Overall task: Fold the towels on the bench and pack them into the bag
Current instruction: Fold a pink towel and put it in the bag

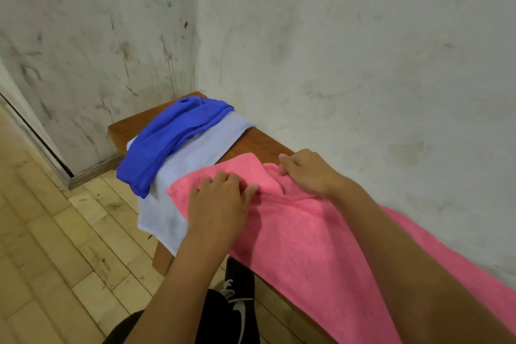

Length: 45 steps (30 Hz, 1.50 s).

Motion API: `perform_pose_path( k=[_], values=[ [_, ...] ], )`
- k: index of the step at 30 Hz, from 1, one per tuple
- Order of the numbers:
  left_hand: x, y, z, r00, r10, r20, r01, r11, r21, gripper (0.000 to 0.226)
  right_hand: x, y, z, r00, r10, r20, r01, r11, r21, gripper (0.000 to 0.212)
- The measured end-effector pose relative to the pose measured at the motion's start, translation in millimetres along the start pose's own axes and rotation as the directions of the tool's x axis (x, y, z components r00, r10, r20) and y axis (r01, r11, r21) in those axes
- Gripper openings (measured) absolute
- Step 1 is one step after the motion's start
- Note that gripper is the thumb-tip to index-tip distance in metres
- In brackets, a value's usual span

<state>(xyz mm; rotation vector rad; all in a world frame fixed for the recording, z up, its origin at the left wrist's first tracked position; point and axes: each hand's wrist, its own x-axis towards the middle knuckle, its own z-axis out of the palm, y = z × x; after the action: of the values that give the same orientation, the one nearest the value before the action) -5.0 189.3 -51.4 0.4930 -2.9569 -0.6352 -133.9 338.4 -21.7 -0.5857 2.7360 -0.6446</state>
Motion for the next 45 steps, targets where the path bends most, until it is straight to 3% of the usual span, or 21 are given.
perform_pose_path(
  k=[3, 5, 10, 12, 18, 21, 26, 29, 32, 35, 38, 40, 42, 45],
  values=[
    [0.9, 0.2, 2.7, 0.999, -0.013, -0.042, 0.014, 1.0, 0.027, 0.047, 10.2, 1.8, -0.4, 0.988, -0.047, -0.145, 0.021, 0.984, -0.177, 0.043],
    [1.9, -0.7, 5.3, 0.997, -0.025, -0.069, 0.028, 0.999, 0.046, 0.04, 15.7, 0.4, -5.2, 0.97, -0.083, -0.229, 0.041, 0.983, -0.181, 0.04],
    [2.2, -2.9, 10.1, 0.992, -0.019, -0.121, 0.031, 0.995, 0.092, 0.049, 9.3, -1.1, -6.1, 0.975, -0.158, -0.154, 0.154, 0.987, -0.034, 0.053],
    [2.4, -2.8, 8.4, 0.99, 0.007, -0.143, 0.007, 0.996, 0.094, 0.056, 3.7, 5.3, -0.6, 0.971, -0.163, -0.176, 0.155, 0.986, -0.057, 0.052],
    [-0.2, -0.1, 6.9, 0.994, 0.105, 0.005, -0.104, 0.993, -0.058, 0.105, -13.6, 37.0, 29.7, 0.997, -0.055, -0.062, 0.04, 0.974, -0.224, 0.058],
    [-0.2, -0.8, 3.4, 0.996, 0.089, 0.017, -0.085, 0.983, -0.161, 0.125, -32.3, 51.1, 39.6, 0.991, -0.045, -0.129, 0.003, 0.951, -0.309, 0.062],
    [-3.6, 1.1, 6.5, 0.992, 0.098, 0.077, -0.102, 0.994, 0.04, 0.108, -52.0, 69.3, 35.7, 0.972, 0.014, -0.234, -0.083, 0.953, -0.29, 0.076],
    [-6.0, 5.2, 14.0, 0.986, 0.051, 0.159, -0.062, 0.996, 0.069, 0.123, -52.2, 74.0, 31.8, 0.974, 0.026, -0.225, -0.098, 0.944, -0.316, 0.082],
    [-1.4, 13.6, 20.7, 0.993, 0.02, 0.119, -0.024, 0.999, 0.029, 0.129, -43.1, 73.4, 31.1, 0.979, 0.01, -0.203, -0.077, 0.942, -0.325, 0.078],
    [0.0, 30.0, 25.0, 0.986, 0.164, 0.035, -0.164, 0.986, -0.016, 0.104, -27.7, 68.6, 32.3, 0.979, -0.003, -0.202, -0.063, 0.946, -0.319, 0.073],
    [-4.1, 40.0, 34.0, 0.941, 0.287, 0.181, -0.301, 0.952, 0.056, 0.09, -13.5, 57.9, 31.0, 0.975, -0.015, -0.222, -0.047, 0.961, -0.274, 0.068],
    [-2.4, 36.0, 40.0, 0.934, 0.243, 0.261, -0.29, 0.943, 0.162, 0.096, -10.9, 53.6, 28.7, 0.97, -0.034, -0.239, 0.0, 0.99, -0.14, 0.06],
    [2.5, 30.4, 40.9, 0.953, 0.171, 0.249, -0.225, 0.951, 0.21, 0.104, -19.2, 55.4, 26.4, 0.946, -0.083, -0.314, 0.079, 0.997, -0.026, 0.053],
    [3.6, 32.6, 37.7, 0.959, 0.111, 0.261, -0.18, 0.95, 0.256, 0.11, -48.7, 70.9, 21.6, 0.861, -0.158, -0.484, 0.147, 0.987, -0.061, 0.048]
  ],
)
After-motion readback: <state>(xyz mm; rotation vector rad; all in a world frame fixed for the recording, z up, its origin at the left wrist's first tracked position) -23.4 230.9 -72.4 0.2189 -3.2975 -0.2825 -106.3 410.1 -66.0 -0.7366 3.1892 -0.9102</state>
